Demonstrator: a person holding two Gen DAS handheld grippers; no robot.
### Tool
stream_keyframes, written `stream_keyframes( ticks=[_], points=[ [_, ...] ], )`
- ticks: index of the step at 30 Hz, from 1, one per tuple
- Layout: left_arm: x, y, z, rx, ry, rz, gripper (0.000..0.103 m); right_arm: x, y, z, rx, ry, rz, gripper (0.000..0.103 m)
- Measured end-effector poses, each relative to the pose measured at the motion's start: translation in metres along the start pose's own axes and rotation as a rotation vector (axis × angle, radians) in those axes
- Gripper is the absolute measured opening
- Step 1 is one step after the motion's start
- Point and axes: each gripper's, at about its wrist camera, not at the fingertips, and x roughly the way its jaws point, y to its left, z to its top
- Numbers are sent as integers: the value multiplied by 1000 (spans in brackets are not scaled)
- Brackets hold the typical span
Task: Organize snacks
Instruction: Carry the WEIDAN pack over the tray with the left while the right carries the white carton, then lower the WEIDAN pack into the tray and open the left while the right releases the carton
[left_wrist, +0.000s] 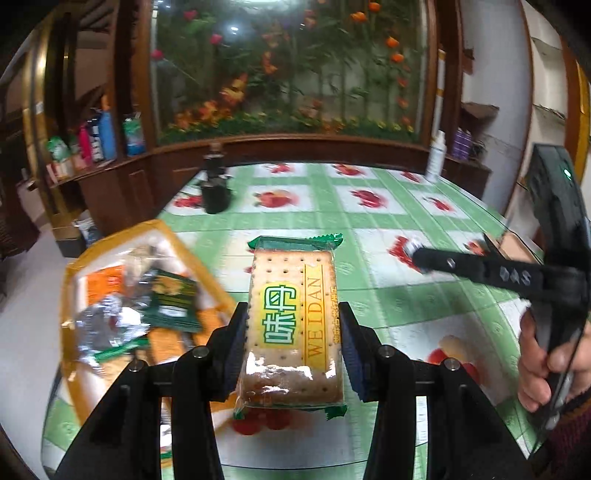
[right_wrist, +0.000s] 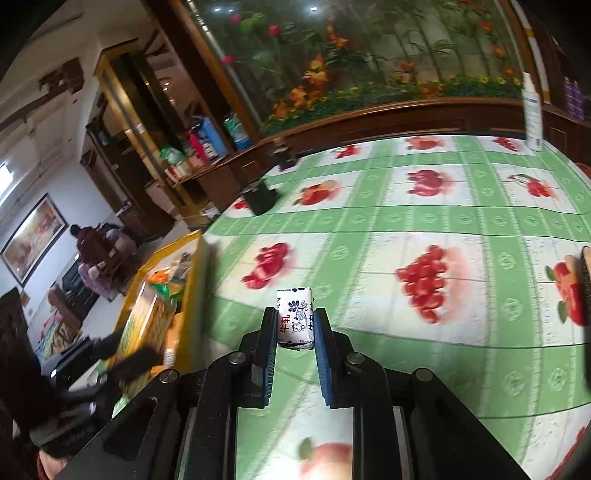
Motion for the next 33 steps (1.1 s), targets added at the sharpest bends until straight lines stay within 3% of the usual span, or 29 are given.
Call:
stream_keyframes(
  ticks=[15, 33],
  points=[
    [-25, 56, -12, -81, -54, 133, 45, 27, 81, -9, -88, 55, 100, 21],
    [-27, 118, -44, -209, -45, 190, 46, 72, 153, -8, -165, 123, 124, 21]
  ],
)
